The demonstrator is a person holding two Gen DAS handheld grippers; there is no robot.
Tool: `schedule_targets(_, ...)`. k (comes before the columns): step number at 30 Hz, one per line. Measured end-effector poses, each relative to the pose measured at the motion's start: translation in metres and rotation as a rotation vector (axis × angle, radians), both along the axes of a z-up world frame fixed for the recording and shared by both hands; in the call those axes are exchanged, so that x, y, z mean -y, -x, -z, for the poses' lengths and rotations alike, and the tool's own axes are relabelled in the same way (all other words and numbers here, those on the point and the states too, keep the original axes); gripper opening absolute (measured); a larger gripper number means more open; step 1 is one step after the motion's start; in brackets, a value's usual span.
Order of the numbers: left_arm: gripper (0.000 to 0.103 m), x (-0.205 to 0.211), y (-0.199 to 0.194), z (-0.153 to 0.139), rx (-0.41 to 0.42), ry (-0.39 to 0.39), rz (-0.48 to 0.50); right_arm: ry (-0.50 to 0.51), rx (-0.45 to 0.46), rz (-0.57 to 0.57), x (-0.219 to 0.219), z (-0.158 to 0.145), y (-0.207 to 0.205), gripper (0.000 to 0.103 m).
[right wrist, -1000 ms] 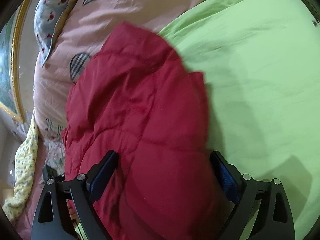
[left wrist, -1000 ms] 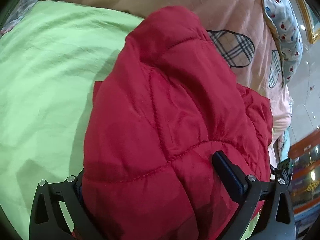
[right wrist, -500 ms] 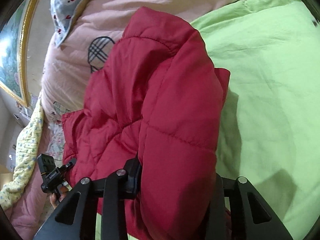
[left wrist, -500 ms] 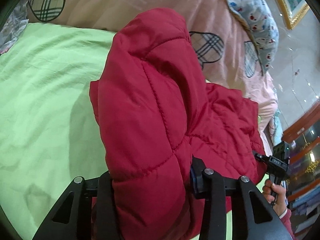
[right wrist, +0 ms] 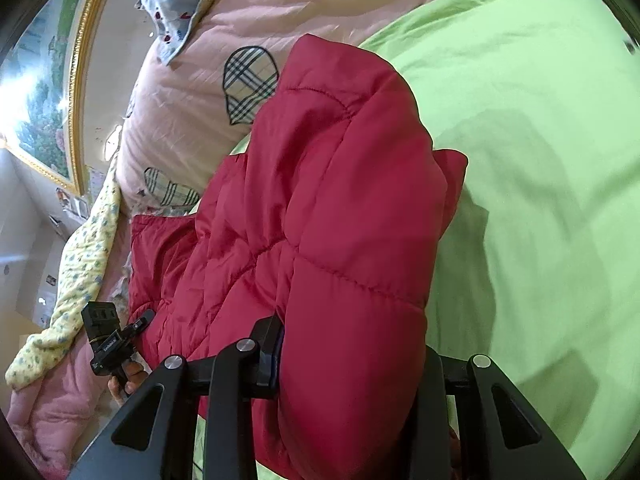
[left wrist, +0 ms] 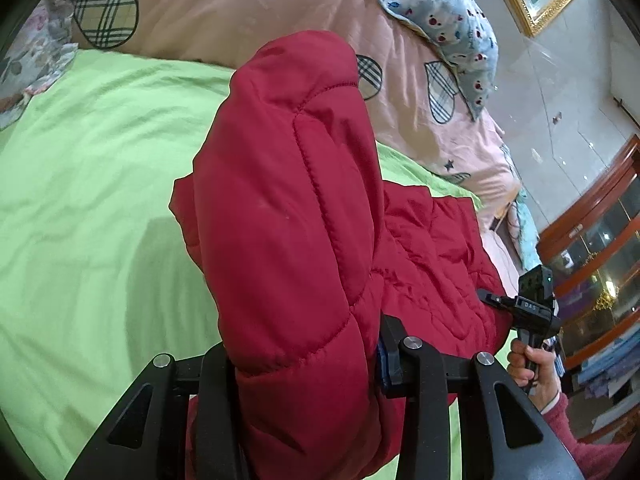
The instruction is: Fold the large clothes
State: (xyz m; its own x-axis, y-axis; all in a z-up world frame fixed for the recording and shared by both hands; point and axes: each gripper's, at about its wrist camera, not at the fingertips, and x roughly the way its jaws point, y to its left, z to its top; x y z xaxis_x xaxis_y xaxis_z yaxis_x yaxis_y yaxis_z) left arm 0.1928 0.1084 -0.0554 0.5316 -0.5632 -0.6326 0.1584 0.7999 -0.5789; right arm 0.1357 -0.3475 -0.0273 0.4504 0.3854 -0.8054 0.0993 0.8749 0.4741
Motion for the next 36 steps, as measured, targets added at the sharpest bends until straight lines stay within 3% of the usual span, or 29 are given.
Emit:
schedule_targets(5,0.036,-0.010,0.033,0.000,-0.029,0.016,0.018,-0.019,-0.006,-0.002,-0.006,-0.003,0.032,0.033)
schedule_targets(11,0.039,-0.018,0.037,0.021,-0.060,-0.020,-0.012,-0.036,-0.019,0.015,-0.004,0.005,0.045,0.037)
schedule_targets(17,0.052,-0.024,0.028,0.047,-0.095,-0.024,-0.070,-0.016,-0.025,0.038,0.005,0.021,0.040,0.051)
schedule_targets(22,0.067,-0.024,0.037,0.042,-0.093,-0.084,-0.101,0.030,-0.027,0.046,0.001,0.020,0.041,0.062)
schedule_targets(26,0.079,-0.018,0.043,0.033,-0.094,-0.153,-0.127,0.127,-0.012,0.056,-0.002,0.008,0.044,0.075)
schedule_targets(32,0.083,-0.009,0.059,0.004,-0.026,-0.246,-0.228,0.333,0.089,0.092,-0.007,-0.024,0.045,0.091)
schedule_targets(36,0.086,-0.003,0.066,-0.019,0.034,-0.285,-0.286,0.407,0.153,0.089,-0.018,-0.042,0.033,0.099)
